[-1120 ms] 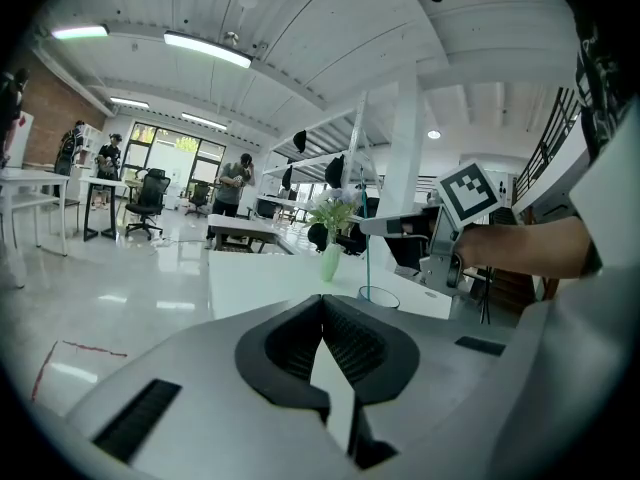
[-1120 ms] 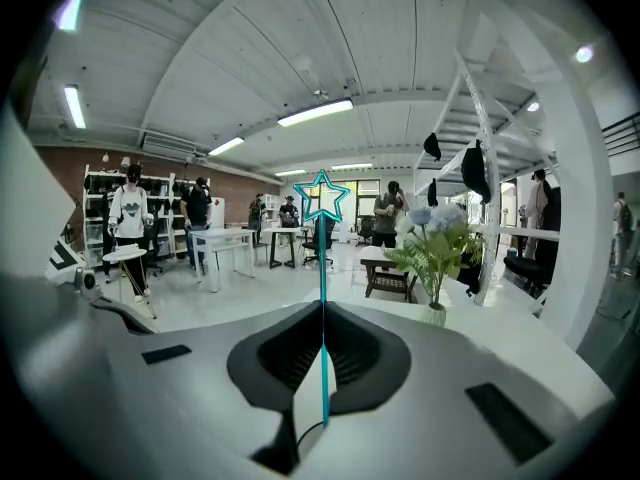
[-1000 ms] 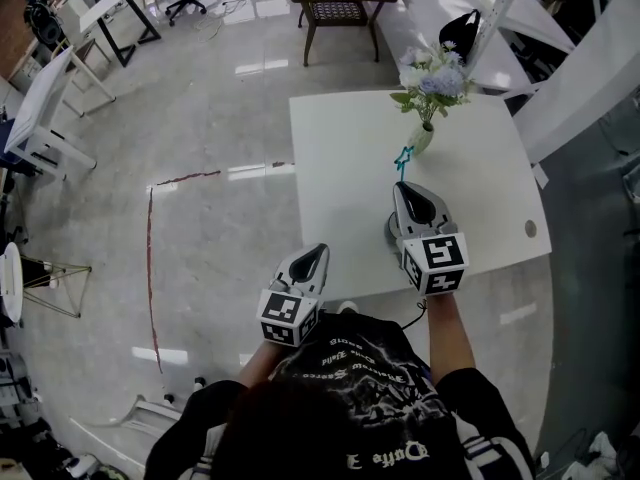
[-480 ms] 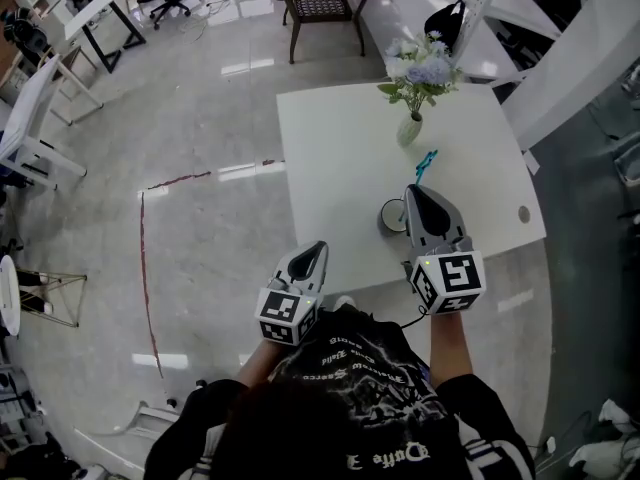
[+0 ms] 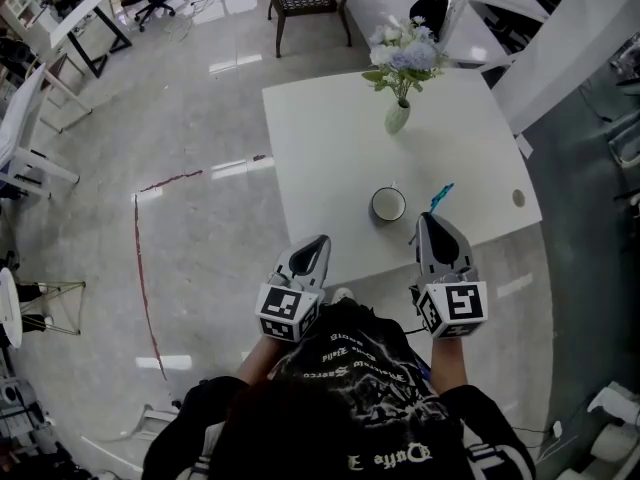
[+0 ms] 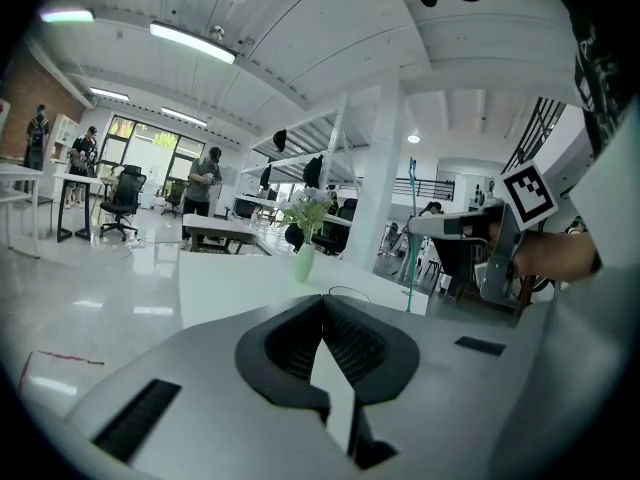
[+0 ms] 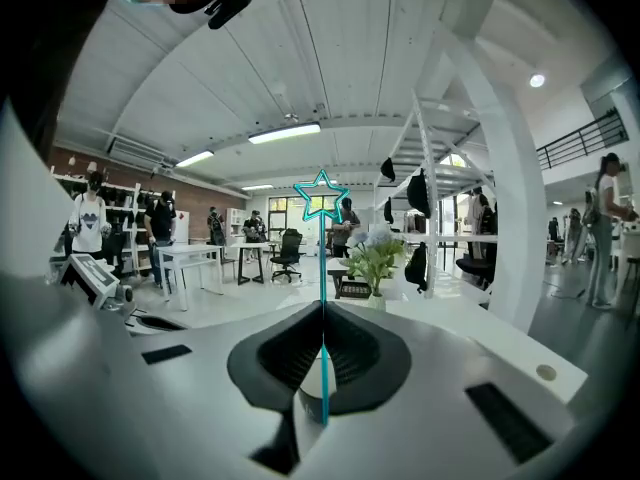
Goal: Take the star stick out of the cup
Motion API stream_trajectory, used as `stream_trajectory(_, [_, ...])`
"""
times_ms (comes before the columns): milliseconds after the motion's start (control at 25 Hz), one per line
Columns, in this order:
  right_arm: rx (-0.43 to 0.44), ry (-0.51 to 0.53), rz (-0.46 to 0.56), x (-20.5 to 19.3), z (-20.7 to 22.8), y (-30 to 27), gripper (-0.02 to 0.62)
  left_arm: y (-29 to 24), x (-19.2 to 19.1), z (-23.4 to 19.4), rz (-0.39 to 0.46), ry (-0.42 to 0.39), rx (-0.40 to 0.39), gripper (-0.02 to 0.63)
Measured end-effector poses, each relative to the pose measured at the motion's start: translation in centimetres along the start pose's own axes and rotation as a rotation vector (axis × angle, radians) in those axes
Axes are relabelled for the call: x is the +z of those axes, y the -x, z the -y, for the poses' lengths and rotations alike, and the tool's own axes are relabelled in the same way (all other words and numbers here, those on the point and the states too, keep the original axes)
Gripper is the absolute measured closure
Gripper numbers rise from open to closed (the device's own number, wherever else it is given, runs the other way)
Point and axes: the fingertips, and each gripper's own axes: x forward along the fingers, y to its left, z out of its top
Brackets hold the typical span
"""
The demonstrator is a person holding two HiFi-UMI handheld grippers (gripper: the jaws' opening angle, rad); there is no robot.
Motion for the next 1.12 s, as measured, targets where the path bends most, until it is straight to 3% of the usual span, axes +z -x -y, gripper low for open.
stream_trajectory(640, [-0.089, -0.058, -0.098, -8.9, 1.8, 4.2, 0.583, -1.1, -0.4, 3.7, 0.005, -0.051, -0.083, 0.586])
stream_trajectory(1120, [-0.149, -0.075, -0.146, -10.7, 3.0, 5.0, 0.584, -1.0, -0.8, 3.8, 0.006, -0.069, -0.068, 0.586])
